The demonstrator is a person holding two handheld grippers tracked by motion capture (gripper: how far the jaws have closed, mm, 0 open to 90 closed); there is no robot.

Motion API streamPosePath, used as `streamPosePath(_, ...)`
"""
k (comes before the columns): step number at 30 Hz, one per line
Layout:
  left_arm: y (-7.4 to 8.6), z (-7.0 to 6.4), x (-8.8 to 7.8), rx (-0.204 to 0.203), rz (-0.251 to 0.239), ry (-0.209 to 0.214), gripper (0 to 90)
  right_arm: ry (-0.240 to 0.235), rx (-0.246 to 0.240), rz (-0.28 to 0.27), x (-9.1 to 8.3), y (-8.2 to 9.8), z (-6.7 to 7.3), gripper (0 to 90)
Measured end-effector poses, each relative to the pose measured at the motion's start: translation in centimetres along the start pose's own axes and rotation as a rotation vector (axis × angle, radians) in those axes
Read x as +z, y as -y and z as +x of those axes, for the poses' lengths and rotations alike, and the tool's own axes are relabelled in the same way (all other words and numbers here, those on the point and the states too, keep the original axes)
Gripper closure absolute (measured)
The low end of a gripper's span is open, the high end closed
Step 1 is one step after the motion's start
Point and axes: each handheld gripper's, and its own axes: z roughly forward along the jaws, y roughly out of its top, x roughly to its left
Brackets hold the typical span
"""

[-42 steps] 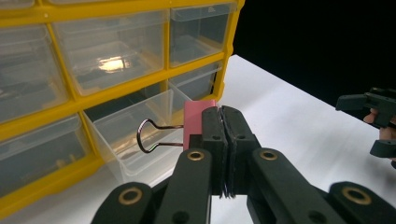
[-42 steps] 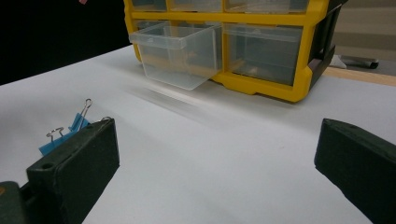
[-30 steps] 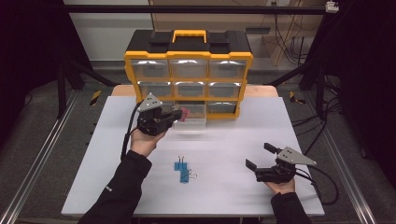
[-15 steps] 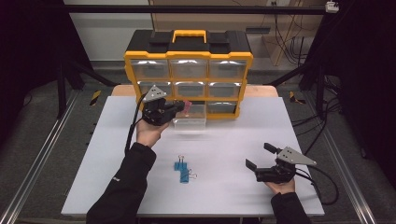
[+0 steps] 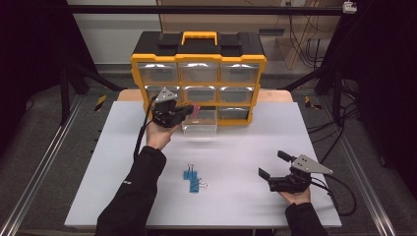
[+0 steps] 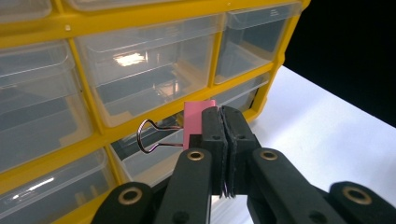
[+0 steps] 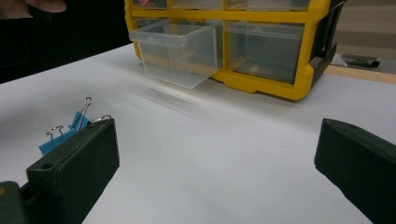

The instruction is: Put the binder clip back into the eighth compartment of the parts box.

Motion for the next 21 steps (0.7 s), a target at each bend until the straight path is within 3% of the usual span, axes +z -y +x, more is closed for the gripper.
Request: streamPosePath(21,1.0,1.1,2.1,0.019,0.050,0.000,87.4,-0.003,-0.007,0.000,0.0,0.0,0.0,0.4)
